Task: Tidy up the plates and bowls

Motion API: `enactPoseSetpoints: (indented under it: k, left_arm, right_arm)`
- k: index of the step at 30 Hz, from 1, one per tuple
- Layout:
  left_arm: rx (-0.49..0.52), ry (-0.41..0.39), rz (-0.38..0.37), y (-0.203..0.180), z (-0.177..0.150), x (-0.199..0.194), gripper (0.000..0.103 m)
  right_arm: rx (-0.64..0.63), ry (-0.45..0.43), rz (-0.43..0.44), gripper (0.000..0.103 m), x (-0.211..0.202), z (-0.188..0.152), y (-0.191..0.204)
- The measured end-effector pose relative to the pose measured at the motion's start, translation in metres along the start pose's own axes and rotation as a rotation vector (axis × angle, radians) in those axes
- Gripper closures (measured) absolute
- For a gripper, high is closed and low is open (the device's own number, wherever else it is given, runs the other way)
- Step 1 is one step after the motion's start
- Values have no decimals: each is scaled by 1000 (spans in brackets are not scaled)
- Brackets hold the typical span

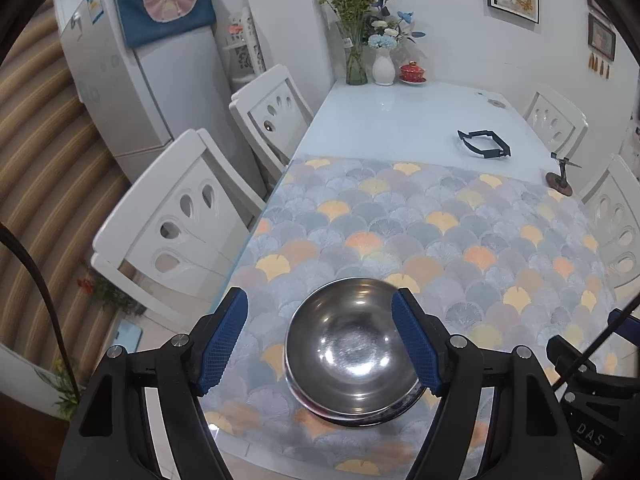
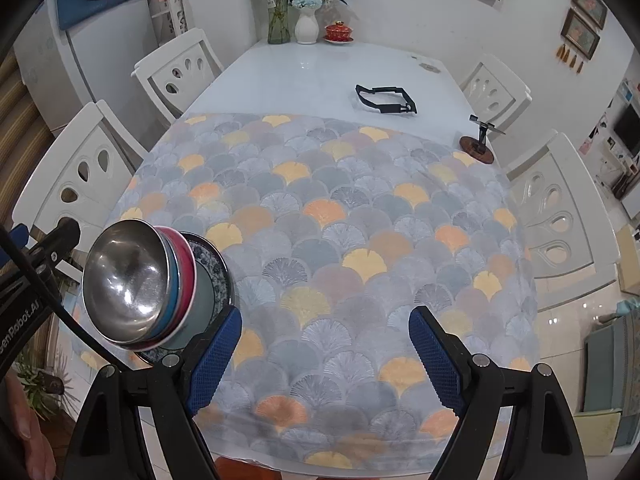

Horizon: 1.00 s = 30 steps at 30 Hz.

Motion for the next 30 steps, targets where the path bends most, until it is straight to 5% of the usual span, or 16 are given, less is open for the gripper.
enactPoseSetpoints:
  k: [13,30]
  left_arm:
    - [62,-1,25,-92,5,-15,25]
    - [82,198,-28,-233,-62,86,25]
  right_arm:
    - [33,-19,-7,19,5,-10,-81]
    - [49,-32,-27,19,112,-35,-204]
Point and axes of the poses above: each gripper's, at about its wrist camera, not at the fingertips, and x roughly the way its jaws point, y to its left, z to its top, the point moved 6 cm from there along x, roughly the way its jaws point, and after that the axes turned 5 degrees about y, right-handed, at the moved point
